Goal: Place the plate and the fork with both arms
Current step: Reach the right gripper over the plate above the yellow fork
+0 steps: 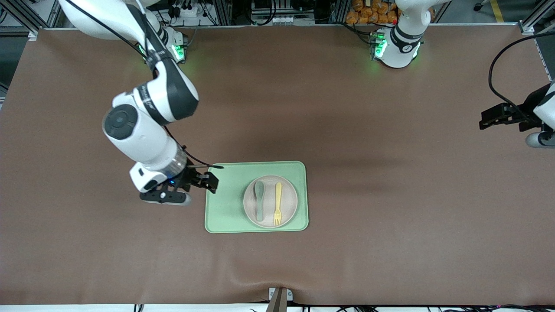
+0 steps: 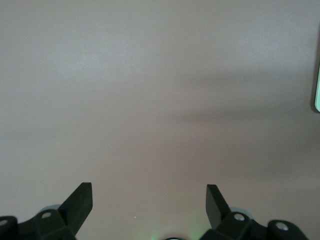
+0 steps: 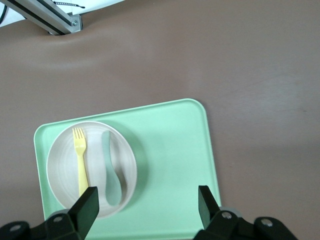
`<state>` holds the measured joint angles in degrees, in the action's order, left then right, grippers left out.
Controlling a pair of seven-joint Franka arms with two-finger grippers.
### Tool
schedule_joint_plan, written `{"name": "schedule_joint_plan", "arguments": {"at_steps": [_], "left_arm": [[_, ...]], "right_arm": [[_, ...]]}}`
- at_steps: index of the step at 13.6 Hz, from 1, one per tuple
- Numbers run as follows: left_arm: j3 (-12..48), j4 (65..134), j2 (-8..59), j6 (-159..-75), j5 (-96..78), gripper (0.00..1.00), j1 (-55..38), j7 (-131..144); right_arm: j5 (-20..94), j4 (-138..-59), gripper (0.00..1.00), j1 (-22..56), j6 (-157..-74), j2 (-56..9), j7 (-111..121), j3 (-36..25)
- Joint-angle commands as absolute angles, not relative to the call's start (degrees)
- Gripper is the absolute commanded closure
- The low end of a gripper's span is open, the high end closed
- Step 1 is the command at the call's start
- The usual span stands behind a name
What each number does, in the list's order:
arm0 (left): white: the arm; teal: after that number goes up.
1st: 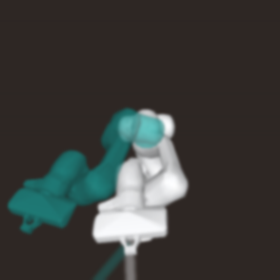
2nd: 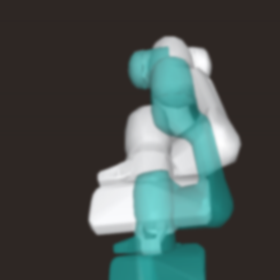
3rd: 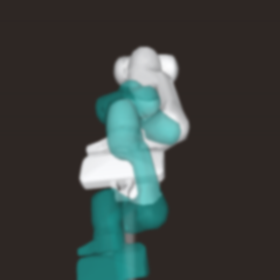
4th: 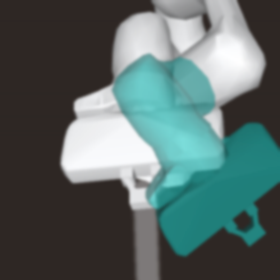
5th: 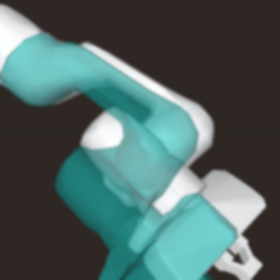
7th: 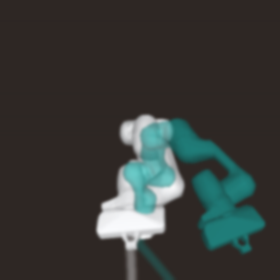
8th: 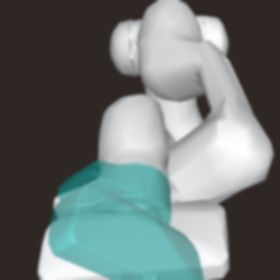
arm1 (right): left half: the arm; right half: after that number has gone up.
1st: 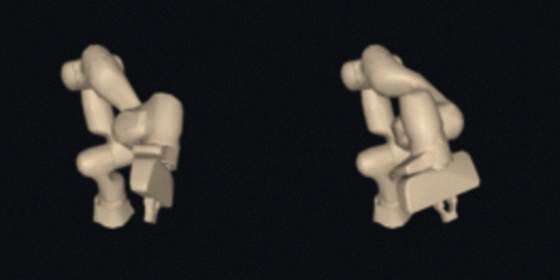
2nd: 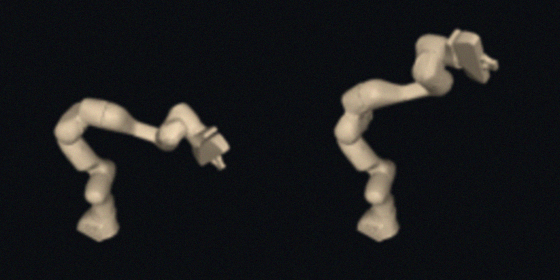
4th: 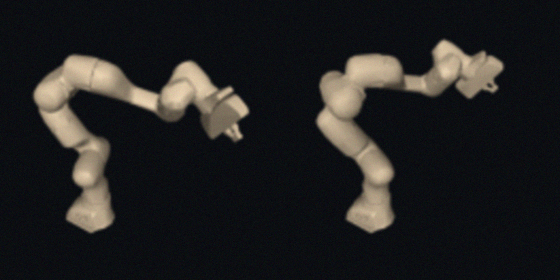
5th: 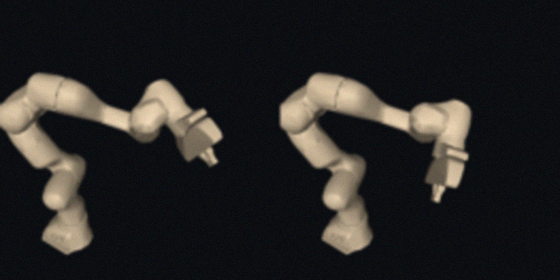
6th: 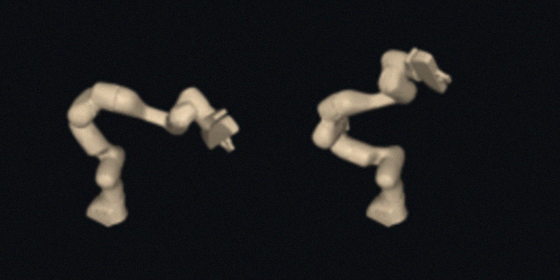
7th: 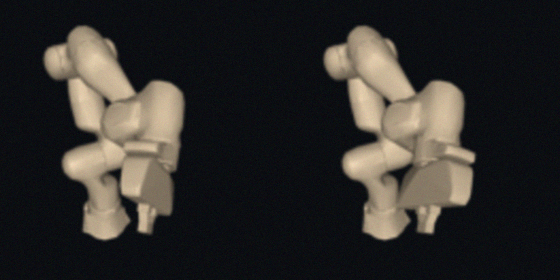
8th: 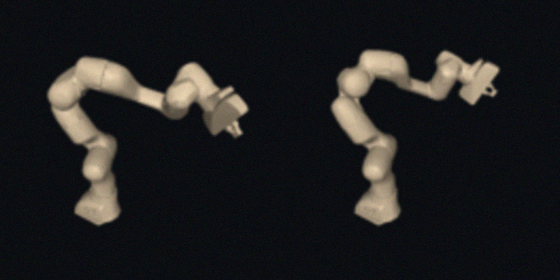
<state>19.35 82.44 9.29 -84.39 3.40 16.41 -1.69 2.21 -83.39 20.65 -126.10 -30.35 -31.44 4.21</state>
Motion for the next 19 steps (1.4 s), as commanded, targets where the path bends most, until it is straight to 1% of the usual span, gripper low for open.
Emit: {"name": "schedule_joint_plan", "arguments": {"at_steps": [1,4,7,8,11,12,15,16,19], "left_arm": [[20.04,82.53,9.58,-84.55,2.55,0.0,15.73,-1.58],[20.57,82.53,10.37,-84.55,2.46,0.0,15.73,-1.58],[21.09,82.88,11.07,-84.46,2.37,0.0,15.73,-1.14],[21.18,82.88,10.99,-84.46,2.29,0.0,15.73,-0.88],[21.18,82.88,11.51,-84.38,1.58,0.0,15.47,-0.44],[21.18,82.88,11.51,-84.38,1.5,0.0,15.56,-0.44],[21.18,83.06,11.6,-84.29,1.58,0.0,15.56,-0.44],[21.18,83.06,11.6,-84.29,1.5,0.0,15.47,-0.44],[21.18,83.14,11.6,-84.02,1.49,0.0,15.47,-0.35]], "right_arm": [[-1.4,-76.29,0.14,23.9,-130.31,-38.04,-38.65,3.6],[-1.58,-75.85,0.2,26.7,-137.53,-42.44,-39.9,3.25],[-2.63,-71.38,0.21,32.15,-138.34,-47.71,-43.23,-0.86],[-2.64,-69.63,0.24,33.39,-138.25,-49.38,-43.42,-1.92],[-2.72,-65.14,0.25,35.85,-140.52,-54.48,-44.55,-2.37],[-2.72,-64.52,0.26,36.38,-141.06,-55.45,-44.82,-3.5],[-2.9,-62.85,0.28,38.14,-142.02,-58.08,-44.91,-4.22],[-3.16,-62.32,0.33,39.1,-143.16,-59.31,-44.91,-4.48],[-3.25,-61.88,0.35,40.43,-143.79,-60.29,-44.83,-5.8]]}}
